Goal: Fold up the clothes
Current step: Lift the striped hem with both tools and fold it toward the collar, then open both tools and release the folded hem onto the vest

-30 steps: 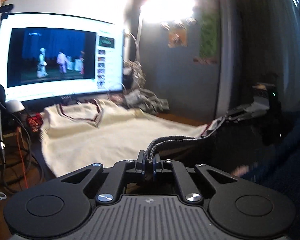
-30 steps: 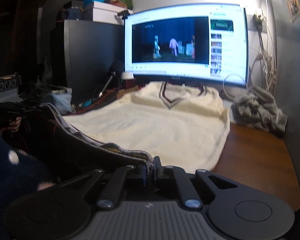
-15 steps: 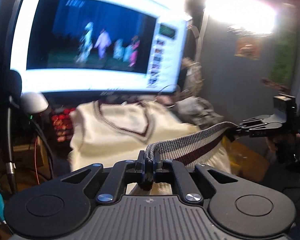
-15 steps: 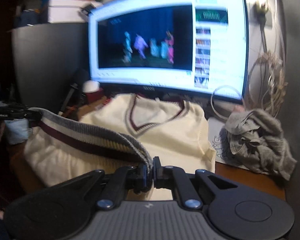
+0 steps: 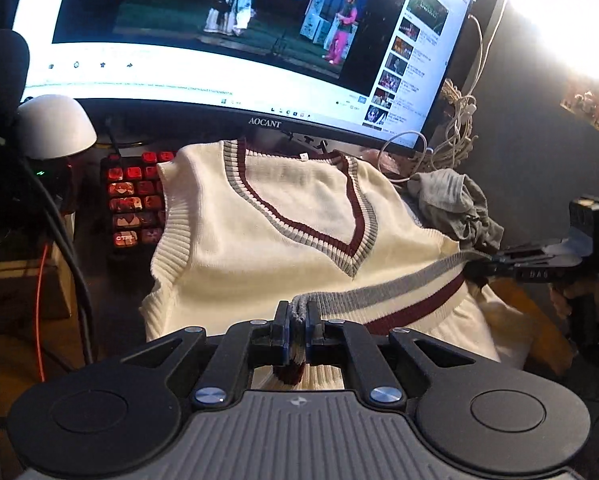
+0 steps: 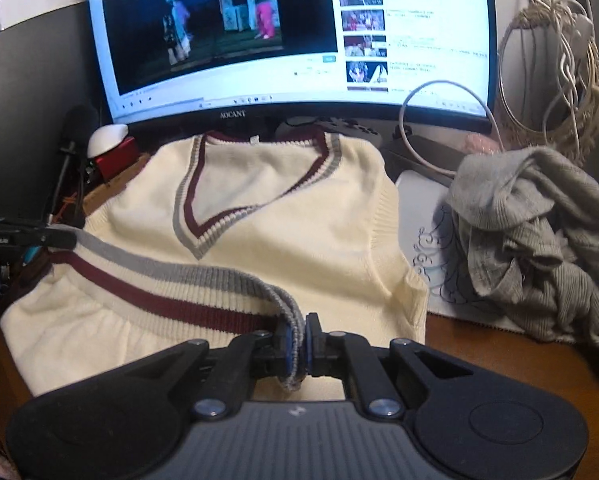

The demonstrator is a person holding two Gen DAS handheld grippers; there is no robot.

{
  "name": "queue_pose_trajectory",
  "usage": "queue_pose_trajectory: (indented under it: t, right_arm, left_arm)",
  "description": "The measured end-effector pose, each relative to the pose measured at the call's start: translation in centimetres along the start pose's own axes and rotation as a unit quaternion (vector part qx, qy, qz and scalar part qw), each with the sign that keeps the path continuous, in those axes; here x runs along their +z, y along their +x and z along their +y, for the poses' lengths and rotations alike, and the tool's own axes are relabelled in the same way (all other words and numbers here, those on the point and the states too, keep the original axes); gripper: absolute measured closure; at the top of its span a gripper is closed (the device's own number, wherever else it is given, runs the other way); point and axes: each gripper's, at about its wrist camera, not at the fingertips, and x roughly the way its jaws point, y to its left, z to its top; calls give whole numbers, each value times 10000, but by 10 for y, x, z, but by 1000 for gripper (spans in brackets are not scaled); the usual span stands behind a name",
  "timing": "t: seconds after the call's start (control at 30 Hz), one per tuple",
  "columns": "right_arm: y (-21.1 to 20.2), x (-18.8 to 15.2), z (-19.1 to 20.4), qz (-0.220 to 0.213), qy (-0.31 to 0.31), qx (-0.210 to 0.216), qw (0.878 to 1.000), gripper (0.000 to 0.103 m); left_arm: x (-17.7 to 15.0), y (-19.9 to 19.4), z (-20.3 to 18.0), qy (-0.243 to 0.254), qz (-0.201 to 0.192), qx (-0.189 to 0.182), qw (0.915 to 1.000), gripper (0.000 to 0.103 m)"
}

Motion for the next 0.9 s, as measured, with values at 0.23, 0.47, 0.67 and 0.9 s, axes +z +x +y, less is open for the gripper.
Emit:
queue_pose_trajectory:
  t: [0.23, 0.47, 0.67, 0.9]
  right_arm:
    - [13, 0, -14, 157, 281, -313, 9990, 57]
    - [-26, -16, -26, -152, 544, -249, 9981, 53]
    - [-41, -45, -7, -33, 228, 207, 9995, 48]
    - [-51, -62, 0, -226, 305, 269, 9989, 48]
  left_arm:
    - [-5, 6, -4, 123, 0, 605, 9981, 62]
    - [-27, -27, -18, 147, 63, 634, 9979, 54]
    - [-51, -35, -24, 2, 337, 587, 9977, 54]
    - [-62, -39, -25, -30, 487, 652, 9967, 54]
